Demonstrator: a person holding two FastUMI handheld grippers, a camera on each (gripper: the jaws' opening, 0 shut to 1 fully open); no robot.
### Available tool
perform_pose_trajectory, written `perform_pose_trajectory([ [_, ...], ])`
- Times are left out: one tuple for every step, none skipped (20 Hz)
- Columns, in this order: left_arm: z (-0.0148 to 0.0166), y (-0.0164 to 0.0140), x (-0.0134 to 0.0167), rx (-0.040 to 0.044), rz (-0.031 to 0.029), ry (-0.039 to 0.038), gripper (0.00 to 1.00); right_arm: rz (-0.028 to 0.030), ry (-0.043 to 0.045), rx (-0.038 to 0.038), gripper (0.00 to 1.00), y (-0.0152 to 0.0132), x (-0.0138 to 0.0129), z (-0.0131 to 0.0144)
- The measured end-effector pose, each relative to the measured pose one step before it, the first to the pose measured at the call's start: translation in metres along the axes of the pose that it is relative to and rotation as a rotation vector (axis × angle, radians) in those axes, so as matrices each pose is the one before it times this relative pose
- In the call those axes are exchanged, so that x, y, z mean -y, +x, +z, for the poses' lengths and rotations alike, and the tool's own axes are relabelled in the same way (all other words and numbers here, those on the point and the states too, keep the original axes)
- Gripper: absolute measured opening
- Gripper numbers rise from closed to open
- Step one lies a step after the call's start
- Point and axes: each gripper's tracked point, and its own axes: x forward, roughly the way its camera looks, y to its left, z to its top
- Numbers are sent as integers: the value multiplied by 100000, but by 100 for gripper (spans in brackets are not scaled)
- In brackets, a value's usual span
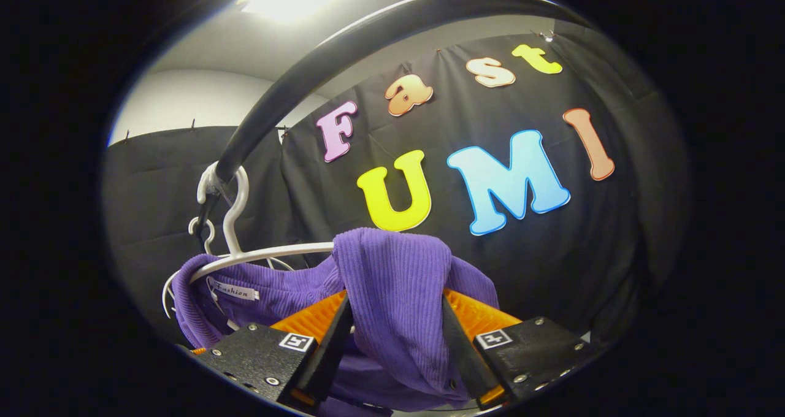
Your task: Grasp the clothes on the hanger with both hands and then place them into the laundry hamper below.
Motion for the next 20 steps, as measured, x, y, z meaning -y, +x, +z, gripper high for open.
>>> perform_pose_trajectory([
  [177,152,115,107,-1330,-511,54,-206,-1517,34,65,150,116,-67],
  [256,-79,-899,823,3956,497,43,680,-1636,-188,59,205,-22,-282],
  [-27,261,150,-17,-1415,-1390,32,687,-1611,-127,45,160,137,-110],
  [-38,-10,1304,-452,-6789,-2892,21,-585,-879,670,38,85,568,187],
  [189,518,487,-315,-3687,-1583,5,-842,47,1010,26,81,328,412],
  [133,4,-111,593,-1730,381,21,200,686,1167,13,-90,25,381],
  [344,-664,-717,628,1648,483,13,734,509,264,5,-181,-180,62],
  [-256,760,49,-173,-3128,-1705,8,741,-1031,373,2,420,-138,-217],
  [-14,-13,325,-668,-2474,-1599,8,827,-2302,1,0,30,27,-146],
  [87,-183,-76,214,-1125,-136,9,872,-2577,44,0,-85,-148,-104],
  [383,6,37,905,-1291,105,3,447,-1569,163,0,34,-28,61],
  [123,-209,221,838,-1665,-613,0,289,-717,-41,0,-151,36,0],
  [400,-389,543,683,-2549,-1302,1,559,-585,155,0,-146,-102,50],
  [281,-449,292,623,-1439,-132,6,-117,-1266,1144,0,-145,127,177],
  [451,-449,-24,891,-422,855,5,-1047,-1819,1471,0,-118,416,299],
  [291,-318,-105,216,-667,580,1,-939,-1519,851,0,99,340,240],
  [302,-282,-118,-190,-283,165,1,-526,-509,452,0,-50,322,278],
  [267,-432,-67,99,-88,-247,1,-542,35,317,0,11,229,227],
  [410,-367,-207,601,299,-705,5,-918,-741,778,0,43,283,278],
  [518,-305,-151,436,11,-706,5,-703,-1806,900,0,87,254,188],
])
